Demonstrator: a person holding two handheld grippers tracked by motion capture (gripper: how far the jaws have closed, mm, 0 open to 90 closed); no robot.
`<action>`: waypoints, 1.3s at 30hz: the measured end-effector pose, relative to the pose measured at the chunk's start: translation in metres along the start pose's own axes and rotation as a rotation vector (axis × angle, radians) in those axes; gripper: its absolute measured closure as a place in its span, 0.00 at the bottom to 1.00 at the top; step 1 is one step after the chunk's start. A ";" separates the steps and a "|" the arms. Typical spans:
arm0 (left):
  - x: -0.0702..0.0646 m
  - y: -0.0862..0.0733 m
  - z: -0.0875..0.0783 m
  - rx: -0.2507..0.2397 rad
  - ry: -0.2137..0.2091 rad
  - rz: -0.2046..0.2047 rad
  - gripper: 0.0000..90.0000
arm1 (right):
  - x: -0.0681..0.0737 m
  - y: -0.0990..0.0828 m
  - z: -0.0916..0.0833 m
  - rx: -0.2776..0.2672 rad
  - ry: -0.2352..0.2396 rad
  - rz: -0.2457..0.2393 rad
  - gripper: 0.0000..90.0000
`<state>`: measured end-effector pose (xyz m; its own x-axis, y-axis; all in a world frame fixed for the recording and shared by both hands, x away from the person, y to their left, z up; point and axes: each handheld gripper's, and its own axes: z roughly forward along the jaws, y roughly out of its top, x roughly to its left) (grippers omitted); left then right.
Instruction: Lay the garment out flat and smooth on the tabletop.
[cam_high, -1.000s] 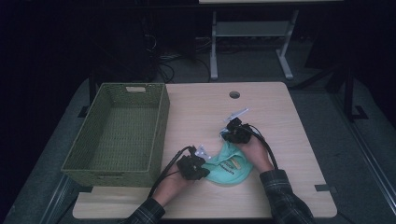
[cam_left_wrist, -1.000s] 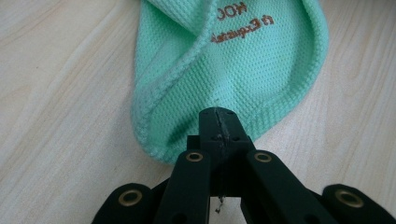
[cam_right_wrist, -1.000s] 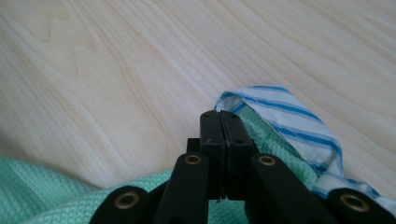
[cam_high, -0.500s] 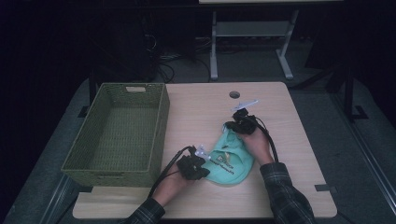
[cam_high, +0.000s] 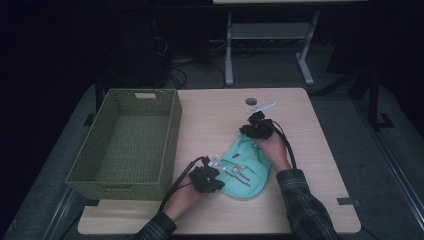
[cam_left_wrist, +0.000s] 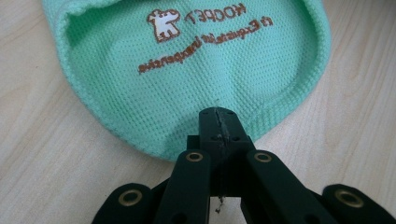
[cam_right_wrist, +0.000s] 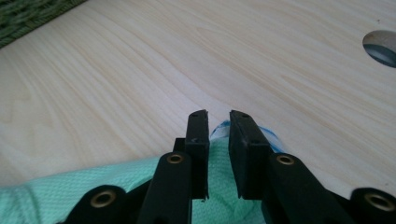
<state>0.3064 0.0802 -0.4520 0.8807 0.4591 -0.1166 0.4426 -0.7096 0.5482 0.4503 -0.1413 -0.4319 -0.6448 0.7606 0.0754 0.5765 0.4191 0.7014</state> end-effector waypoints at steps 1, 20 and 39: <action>0.000 0.000 0.000 0.004 0.002 0.004 1.00 | 0.000 0.000 -0.003 -0.006 0.006 0.002 0.86; 0.003 0.008 -0.011 -0.022 0.027 -0.042 0.98 | -0.002 -0.032 -0.065 -0.052 0.039 -0.027 1.00; 0.041 0.040 -0.018 -0.106 0.107 -0.070 0.99 | 0.017 -0.081 -0.091 -0.048 0.055 -0.064 1.00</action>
<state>0.3565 0.0806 -0.4199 0.8228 0.5638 -0.0716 0.4769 -0.6164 0.6266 0.3472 -0.2078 -0.4224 -0.7072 0.7038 0.0672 0.5091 0.4410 0.7391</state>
